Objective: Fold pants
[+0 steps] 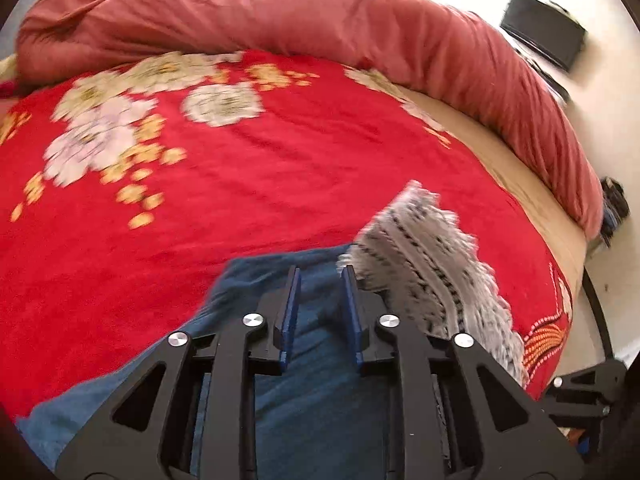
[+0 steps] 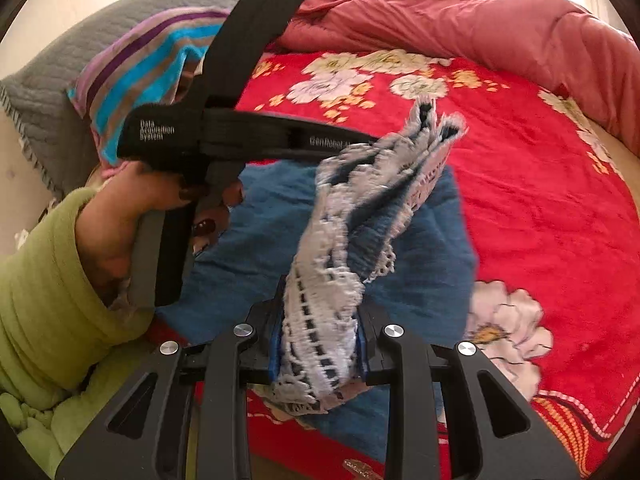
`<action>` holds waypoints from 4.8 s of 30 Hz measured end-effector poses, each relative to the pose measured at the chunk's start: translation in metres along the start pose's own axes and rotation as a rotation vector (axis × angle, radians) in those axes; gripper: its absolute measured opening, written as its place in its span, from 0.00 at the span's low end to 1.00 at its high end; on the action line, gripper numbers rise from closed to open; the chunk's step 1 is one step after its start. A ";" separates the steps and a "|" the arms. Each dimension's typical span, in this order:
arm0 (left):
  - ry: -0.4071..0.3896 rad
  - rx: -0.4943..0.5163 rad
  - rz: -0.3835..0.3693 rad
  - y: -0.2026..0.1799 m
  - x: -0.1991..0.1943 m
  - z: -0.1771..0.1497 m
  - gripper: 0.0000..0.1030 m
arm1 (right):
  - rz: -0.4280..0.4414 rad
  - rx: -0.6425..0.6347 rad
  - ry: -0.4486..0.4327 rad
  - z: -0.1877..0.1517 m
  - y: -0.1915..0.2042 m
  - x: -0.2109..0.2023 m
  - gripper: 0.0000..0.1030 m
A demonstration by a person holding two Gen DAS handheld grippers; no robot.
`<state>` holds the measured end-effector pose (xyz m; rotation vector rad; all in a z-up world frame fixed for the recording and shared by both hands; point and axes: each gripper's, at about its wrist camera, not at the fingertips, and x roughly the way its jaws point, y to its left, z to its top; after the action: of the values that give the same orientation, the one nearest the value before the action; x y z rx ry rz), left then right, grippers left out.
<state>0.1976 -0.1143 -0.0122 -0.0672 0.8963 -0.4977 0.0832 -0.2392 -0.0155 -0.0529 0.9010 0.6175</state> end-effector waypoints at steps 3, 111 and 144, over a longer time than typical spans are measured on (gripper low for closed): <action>-0.029 -0.094 0.012 0.024 -0.017 -0.008 0.22 | -0.006 -0.035 0.016 0.000 0.013 0.009 0.26; 0.143 -0.024 0.144 -0.024 -0.074 -0.126 0.29 | -0.010 -0.062 0.059 -0.041 -0.009 0.008 0.62; 0.025 -0.145 0.250 0.006 -0.139 -0.137 0.75 | -0.013 -0.046 -0.074 0.013 -0.002 -0.025 0.95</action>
<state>0.0234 -0.0268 0.0015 -0.0797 0.9491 -0.2010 0.0826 -0.2492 0.0112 -0.0771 0.8141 0.6240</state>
